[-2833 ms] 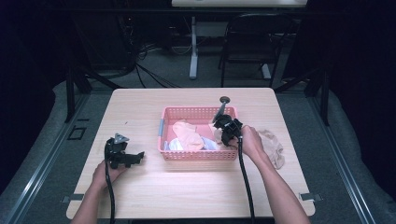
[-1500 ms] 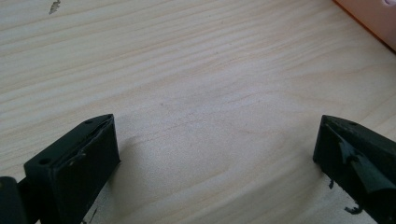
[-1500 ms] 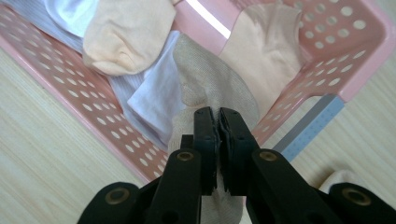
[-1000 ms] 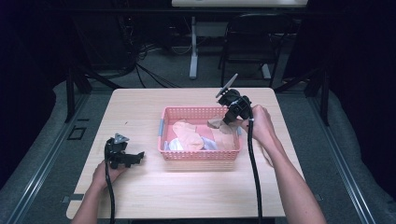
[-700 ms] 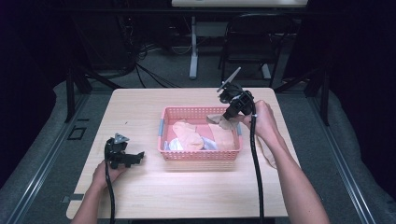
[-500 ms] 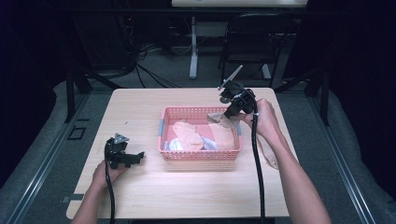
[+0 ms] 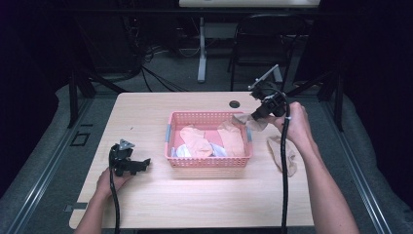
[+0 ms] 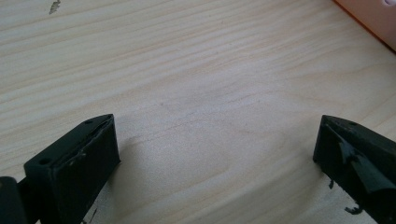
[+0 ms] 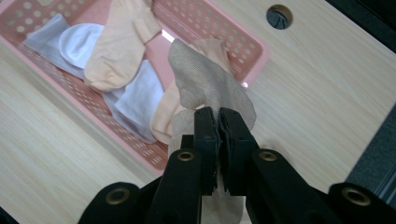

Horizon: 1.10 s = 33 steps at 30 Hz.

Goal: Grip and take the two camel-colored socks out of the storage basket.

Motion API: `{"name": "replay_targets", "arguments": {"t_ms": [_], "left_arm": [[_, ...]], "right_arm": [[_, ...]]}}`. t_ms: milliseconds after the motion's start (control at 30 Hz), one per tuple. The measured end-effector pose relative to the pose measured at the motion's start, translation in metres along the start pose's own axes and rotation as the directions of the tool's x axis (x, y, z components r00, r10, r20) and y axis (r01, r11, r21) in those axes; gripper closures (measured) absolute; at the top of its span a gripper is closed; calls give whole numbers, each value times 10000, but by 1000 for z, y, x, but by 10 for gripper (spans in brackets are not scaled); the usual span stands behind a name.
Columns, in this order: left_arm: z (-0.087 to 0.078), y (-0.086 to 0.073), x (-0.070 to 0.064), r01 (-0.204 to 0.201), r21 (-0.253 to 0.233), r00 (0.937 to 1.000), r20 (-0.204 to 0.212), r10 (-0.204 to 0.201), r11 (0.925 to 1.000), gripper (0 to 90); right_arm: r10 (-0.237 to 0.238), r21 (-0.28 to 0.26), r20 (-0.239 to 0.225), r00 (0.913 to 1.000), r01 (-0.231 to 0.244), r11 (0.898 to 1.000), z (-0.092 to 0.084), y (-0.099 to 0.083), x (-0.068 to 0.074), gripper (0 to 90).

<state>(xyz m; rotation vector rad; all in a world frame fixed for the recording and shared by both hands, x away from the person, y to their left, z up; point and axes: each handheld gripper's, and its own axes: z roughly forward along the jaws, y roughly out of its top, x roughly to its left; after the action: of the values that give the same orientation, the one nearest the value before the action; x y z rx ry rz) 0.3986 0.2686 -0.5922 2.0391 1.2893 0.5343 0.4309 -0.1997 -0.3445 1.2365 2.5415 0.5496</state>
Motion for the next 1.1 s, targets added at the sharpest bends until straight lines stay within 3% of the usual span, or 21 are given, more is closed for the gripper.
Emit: {"name": "replay_targets", "arguments": {"t_ms": [333,600,867,1100], "left_arm": [[0,0,0,-3,-1,10000,-5,3,10000,0],[0,0,0,-53,19,10000,11,53,10000,0],[0,0,0,-60,18,10000,7,60,10000,0],[0,0,0,-57,16,10000,2,57,10000,0]], "right_arm": [[823,-183,410,9958,-816,9965,-17,-32,-37,862],[1417,-20,759,9870,-1420,9899,-12,-60,-62,862],[1982,254,765,9772,-2006,9793,12,-86,-79,862],[2276,772,645,9716,-2323,9696,50,-102,-83,862]]}}
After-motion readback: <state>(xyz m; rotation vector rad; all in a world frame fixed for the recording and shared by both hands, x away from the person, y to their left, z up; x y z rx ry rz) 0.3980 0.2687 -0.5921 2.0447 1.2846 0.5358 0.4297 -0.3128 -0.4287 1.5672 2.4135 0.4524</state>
